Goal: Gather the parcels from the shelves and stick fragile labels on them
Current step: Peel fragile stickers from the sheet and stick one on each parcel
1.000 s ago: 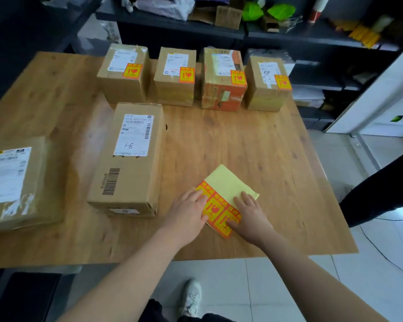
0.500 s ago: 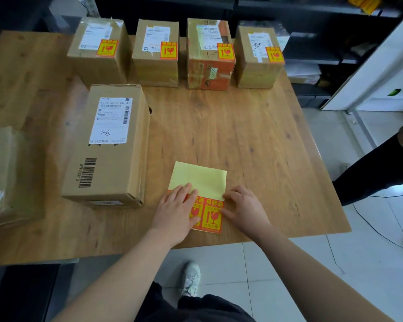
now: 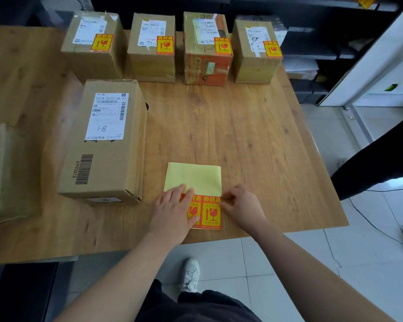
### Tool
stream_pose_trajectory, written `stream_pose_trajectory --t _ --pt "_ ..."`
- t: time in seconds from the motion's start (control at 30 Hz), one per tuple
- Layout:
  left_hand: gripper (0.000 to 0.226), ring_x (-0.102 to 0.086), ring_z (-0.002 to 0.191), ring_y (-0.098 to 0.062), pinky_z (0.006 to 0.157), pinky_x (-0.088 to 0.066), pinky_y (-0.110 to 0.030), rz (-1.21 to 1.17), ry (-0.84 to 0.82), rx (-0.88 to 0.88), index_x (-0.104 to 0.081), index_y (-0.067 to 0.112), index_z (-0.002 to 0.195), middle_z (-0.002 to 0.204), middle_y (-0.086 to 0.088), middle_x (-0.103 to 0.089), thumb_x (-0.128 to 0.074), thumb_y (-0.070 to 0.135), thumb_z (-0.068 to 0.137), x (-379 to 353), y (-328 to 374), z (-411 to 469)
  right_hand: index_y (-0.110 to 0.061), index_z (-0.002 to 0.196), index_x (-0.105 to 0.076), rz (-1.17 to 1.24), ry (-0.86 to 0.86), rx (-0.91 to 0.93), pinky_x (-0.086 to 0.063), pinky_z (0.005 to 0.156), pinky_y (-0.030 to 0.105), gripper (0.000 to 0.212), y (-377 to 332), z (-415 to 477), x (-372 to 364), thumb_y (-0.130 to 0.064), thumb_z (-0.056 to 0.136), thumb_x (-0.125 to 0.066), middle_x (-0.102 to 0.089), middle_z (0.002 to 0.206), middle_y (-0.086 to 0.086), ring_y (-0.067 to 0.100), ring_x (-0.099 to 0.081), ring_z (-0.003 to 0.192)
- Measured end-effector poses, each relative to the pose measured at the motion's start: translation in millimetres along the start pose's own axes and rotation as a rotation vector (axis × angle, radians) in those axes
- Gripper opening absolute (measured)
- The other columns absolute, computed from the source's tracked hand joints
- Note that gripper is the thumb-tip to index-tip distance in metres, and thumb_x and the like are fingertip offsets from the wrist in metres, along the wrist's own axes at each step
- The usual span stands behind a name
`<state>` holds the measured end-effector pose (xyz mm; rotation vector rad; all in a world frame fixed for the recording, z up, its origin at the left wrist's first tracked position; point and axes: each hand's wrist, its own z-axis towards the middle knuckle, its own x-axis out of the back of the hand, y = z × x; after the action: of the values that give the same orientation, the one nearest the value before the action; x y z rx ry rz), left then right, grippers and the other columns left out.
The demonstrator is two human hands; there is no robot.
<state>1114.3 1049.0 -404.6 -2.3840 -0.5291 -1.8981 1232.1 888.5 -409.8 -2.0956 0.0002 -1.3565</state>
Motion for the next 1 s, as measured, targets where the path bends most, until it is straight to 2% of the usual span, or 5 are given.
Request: stream_pose_trajectory --t 0.17,0.33,0.6,0.83,1.0 --pt "0.074 -0.014 0.142 -0.021 0.114 -0.016 -0.039 0.003 -0.003 0.0 -0.01 0.029 0.149 0.157 0.001 -0.013 -0.04 0.061 0.089 0.2 -0.5 1.6 -0.021 0.084 -0.065 0.012 -0.022 -0.013 -0.051 0.076 0.032 0.006 -2.6 1.2 2.3 -0.022 0.081 -0.069 -0.057 0.093 -0.005 0.013 -0.058 0.086" --pt "0.073 -0.017 0.139 -0.024 0.111 -0.02 -0.04 0.075 -0.014 -0.035 -0.006 0.033 0.149 0.155 -0.002 -0.014 -0.036 0.063 0.089 1.2 -2.9 4.3 -0.019 0.098 -0.067 0.009 -0.012 -0.039 -0.052 0.077 0.03 0.015 -5.7 3.1 1.6 -0.025 0.084 -0.067 -0.058 0.099 -0.005 0.01 -0.057 0.085" --pt "0.072 -0.024 0.133 -0.028 0.108 -0.025 -0.042 0.127 -0.034 -0.062 -0.006 0.037 0.147 0.152 -0.005 -0.016 -0.037 0.065 0.088 6.6 -3.6 7.6 -0.017 0.094 -0.065 -0.013 -0.037 -0.014 -0.052 0.074 0.032 0.011 -13.5 3.8 6.4 -0.026 0.091 -0.059 -0.059 0.097 -0.003 0.011 -0.056 0.083" --pt "0.072 -0.024 0.132 -0.029 0.107 -0.027 -0.042 0.103 -0.047 -0.053 -0.01 0.037 0.147 0.151 -0.005 -0.017 -0.041 0.064 0.088 4.4 -3.1 9.8 -0.02 0.091 -0.066 0.02 -0.166 0.11 -0.046 0.074 0.021 0.01 -20.0 -7.1 29.4 -0.027 0.092 -0.059 -0.058 0.095 -0.007 0.007 -0.055 0.085" --pt "0.071 -0.023 0.131 -0.03 0.107 -0.026 -0.042 0.115 -0.056 -0.044 -0.009 0.037 0.147 0.15 -0.006 -0.016 -0.039 0.063 0.088 6.9 -1.9 9.1 -0.025 0.083 -0.062 0.111 -0.21 0.134 -0.04 0.065 0.013 0.006 -20.7 -18.8 48.0 -0.027 0.088 -0.065 -0.058 0.084 -0.014 0.001 -0.054 0.077"
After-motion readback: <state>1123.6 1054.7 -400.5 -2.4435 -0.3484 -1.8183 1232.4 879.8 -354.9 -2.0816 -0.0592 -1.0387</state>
